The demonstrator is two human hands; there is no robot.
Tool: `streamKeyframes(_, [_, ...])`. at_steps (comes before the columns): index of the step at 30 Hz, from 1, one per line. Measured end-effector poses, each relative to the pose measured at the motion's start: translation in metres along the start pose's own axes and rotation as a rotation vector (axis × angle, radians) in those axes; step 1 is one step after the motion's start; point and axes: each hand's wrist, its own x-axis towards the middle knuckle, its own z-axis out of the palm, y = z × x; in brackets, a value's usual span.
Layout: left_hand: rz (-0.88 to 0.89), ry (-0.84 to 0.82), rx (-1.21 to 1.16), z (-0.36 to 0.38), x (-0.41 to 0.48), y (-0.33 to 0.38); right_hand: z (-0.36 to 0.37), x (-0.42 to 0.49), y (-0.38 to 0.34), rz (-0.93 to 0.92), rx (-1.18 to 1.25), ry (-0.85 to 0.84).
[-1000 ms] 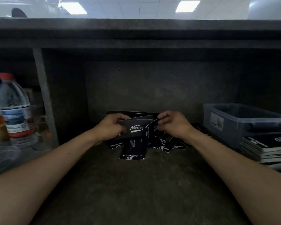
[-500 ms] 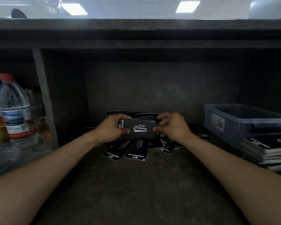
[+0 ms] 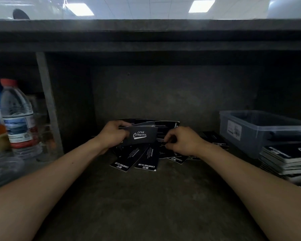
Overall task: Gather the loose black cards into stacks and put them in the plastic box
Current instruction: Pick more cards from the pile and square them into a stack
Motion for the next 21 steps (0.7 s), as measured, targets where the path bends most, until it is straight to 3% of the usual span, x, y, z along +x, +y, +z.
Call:
streamKeyframes(2, [0.0, -0.006, -0.001, 0.001, 0.0, 0.0, 0.001, -0.002, -0.005, -0.082, 0.137, -0.001])
streamKeyframes(5, [-0.001, 0.012, -0.01, 0.001, 0.0, -0.001, 0.009, -0.007, -0.024, -0.184, 0.352, -0.139])
streamKeyframes(8, [-0.004, 0.051, -0.014, -0.001, 0.001, -0.001, 0.016, -0.006, -0.035, -0.188, 0.288, -0.234])
streamKeyframes(15, [-0.029, 0.008, -0.049, -0.002, 0.0, -0.001, -0.005, -0.007, -0.02, -0.071, 0.032, -0.204])
streamKeyframes(17, [-0.023, -0.031, -0.046, -0.001, -0.001, 0.0, -0.006, -0.009, -0.017, -0.064, 0.037, -0.182])
streamKeyframes(21, [-0.008, -0.102, -0.018, 0.0, -0.002, 0.0, -0.005, -0.01, -0.019, -0.042, 0.168, -0.299])
